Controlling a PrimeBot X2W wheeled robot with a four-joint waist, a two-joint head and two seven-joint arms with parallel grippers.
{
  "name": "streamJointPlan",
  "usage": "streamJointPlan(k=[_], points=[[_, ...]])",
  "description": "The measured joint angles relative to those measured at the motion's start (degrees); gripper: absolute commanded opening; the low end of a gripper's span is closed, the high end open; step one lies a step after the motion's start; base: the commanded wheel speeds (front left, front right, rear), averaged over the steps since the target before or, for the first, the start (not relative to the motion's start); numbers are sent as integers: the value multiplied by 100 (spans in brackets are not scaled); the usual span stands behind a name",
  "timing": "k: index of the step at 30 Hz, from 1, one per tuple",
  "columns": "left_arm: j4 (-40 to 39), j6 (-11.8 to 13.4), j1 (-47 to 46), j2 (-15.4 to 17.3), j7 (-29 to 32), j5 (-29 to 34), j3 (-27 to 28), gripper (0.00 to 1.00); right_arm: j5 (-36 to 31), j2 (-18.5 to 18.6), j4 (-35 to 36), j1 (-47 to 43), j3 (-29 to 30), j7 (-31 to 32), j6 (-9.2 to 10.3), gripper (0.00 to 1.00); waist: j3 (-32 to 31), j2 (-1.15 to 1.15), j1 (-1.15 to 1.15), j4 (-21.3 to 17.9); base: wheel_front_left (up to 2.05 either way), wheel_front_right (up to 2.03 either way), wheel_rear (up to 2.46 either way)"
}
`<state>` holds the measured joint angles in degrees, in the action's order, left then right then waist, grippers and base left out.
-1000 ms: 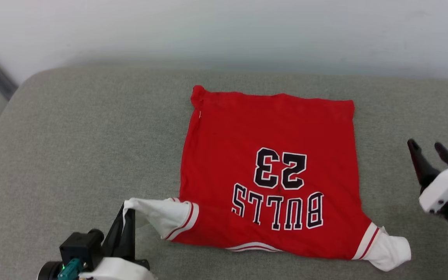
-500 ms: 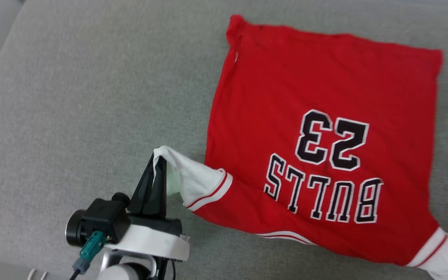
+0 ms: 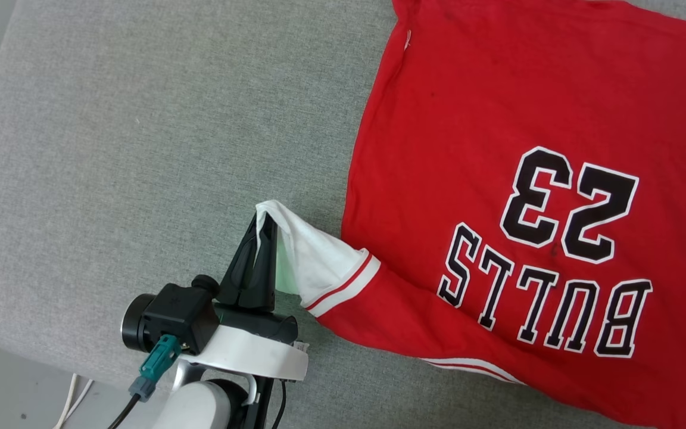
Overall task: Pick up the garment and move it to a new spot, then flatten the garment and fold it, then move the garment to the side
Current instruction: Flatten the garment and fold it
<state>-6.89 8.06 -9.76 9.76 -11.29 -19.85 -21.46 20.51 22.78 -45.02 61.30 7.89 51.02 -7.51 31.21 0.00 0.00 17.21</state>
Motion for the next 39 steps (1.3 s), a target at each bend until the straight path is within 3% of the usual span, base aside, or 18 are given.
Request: streamJointPlan(k=[9, 16, 22, 28, 32, 39], points=[[315, -25, 23, 12, -52, -112, 40, 0, -266, 8, -186, -181, -101, -66, -1, 0, -403, 0, 0, -57, 0, 0, 0], [588, 93, 424, 248, 13, -263, 296, 0, -200, 222, 343, -814, -669, -420, 0, 0, -1081, 0, 0, -304, 0, 0, 0], [615, 313, 995, 500, 186, -407, 579, 0, 163, 444, 1185, -2112, -940, -537, 0, 0, -1740, 0, 0, -708, 0, 0, 0], [476, 510, 1534, 694, 400, -519, 772, 0, 408, 527, 2228, -3874, -616, -459, 0, 0, -2265, 0, -1, -1264, 0, 0, 0], [374, 564, 1759, 782, 528, -568, 829, 0, 474, 343, 2877, -5132, -203, -426, 0, 0, -2514, 0, -1, -1634, 0, 0, 0], [286, 616, 1899, 850, 717, -616, 818, 0, 151, -466, 3575, -6934, 169, -300, 0, 0, -2769, 0, -2, -2115, 0, 0, 0]])
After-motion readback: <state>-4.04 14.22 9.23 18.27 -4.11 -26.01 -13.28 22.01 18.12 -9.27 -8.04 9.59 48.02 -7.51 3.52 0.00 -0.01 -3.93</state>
